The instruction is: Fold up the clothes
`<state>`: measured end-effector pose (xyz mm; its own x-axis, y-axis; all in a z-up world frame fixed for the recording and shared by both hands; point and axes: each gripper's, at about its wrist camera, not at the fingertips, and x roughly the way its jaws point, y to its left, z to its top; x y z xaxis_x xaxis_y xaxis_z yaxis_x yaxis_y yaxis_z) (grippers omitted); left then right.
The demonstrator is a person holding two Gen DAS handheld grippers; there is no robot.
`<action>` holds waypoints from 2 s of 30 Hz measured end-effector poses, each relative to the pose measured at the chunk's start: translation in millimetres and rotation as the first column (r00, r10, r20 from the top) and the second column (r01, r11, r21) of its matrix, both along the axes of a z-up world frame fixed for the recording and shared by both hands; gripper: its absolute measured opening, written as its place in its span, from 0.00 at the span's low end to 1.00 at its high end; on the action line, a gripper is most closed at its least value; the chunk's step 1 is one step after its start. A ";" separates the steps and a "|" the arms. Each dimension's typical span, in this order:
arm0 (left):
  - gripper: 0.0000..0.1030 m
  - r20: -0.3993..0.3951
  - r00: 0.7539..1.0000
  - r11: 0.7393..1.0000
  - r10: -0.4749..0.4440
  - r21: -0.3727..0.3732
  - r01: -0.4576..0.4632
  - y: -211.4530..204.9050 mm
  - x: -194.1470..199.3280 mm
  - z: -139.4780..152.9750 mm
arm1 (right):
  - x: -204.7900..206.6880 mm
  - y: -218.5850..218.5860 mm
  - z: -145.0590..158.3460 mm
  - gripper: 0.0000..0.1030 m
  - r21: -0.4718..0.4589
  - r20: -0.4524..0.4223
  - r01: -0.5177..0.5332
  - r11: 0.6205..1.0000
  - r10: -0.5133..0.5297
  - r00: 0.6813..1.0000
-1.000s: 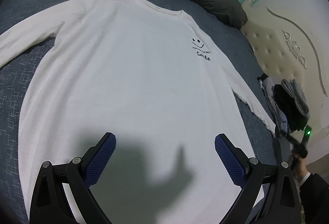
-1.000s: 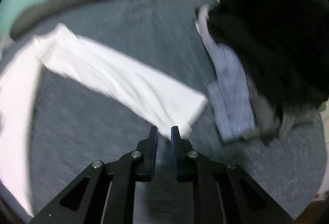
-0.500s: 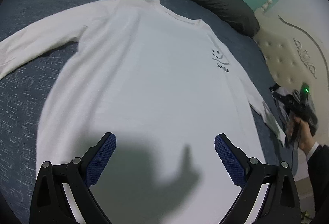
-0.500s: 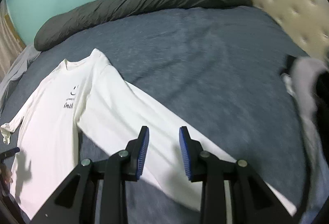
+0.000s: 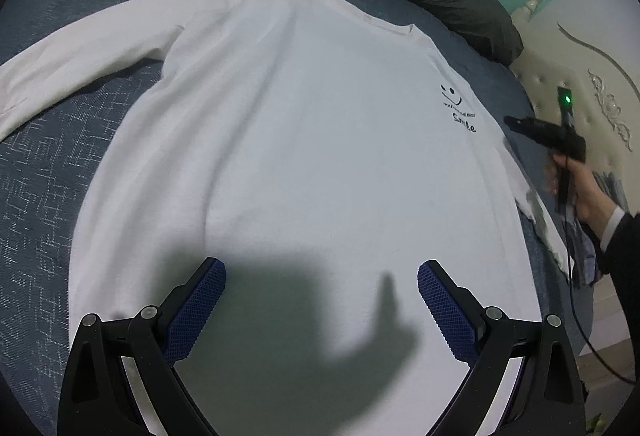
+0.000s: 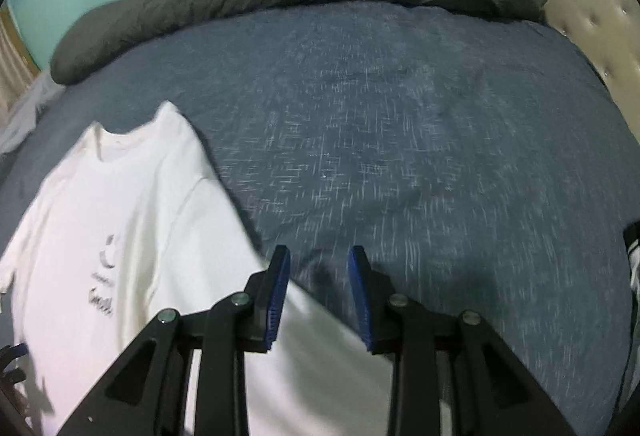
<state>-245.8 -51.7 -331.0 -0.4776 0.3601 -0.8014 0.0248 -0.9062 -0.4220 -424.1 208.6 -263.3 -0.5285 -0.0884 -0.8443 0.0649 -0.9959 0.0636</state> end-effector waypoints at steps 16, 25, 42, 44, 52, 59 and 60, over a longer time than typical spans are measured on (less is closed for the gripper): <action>0.96 0.002 1.000 1.000 -0.009 0.023 0.009 1.7 0.5 -0.1 | -5.9 -47.4 -16.4 0.11 -0.005 -0.017 -0.183 0.983 0.183 0.983; 0.96 0.004 1.000 0.999 -0.009 0.030 0.009 1.6 0.8 0.3 | 12.0 -69.0 -8.6 0.02 0.115 -0.077 -0.287 0.951 0.297 0.952; 0.96 0.007 1.000 0.999 -0.009 0.042 0.009 -1.6 4.0 1.4 | 14.6 -45.6 14.8 0.13 -0.106 -0.214 -0.258 0.960 0.232 0.949; 0.96 0.008 1.000 0.999 -0.010 0.043 0.010 -1.9 4.5 1.7 | -0.1 -41.9 10.2 0.30 -0.123 -0.177 -0.192 0.974 0.169 0.970; 0.96 0.013 1.000 0.998 -0.008 0.056 0.007 -4.8 4.3 0.2 | -40.0 -52.5 -8.2 0.32 -0.184 -0.087 -0.099 0.978 0.084 0.993; 0.96 0.013 1.000 0.998 -0.011 0.061 0.010 -5.5 4.8 -0.2 | -52.0 -72.7 -14.8 0.24 -0.113 -0.023 -0.106 0.988 0.104 0.994; 0.96 0.014 1.000 0.998 -0.011 0.062 0.010 -5.7 4.9 -0.4 | -53.7 -71.8 -14.2 0.09 -0.114 -0.029 -0.098 0.989 0.095 0.995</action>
<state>-240.9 -57.4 -331.4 -0.4626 0.4143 -0.7838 0.0221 -0.8784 -0.4774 -477.9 136.7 -277.5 -0.5325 -0.2361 -0.8128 0.1631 -0.9709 0.1752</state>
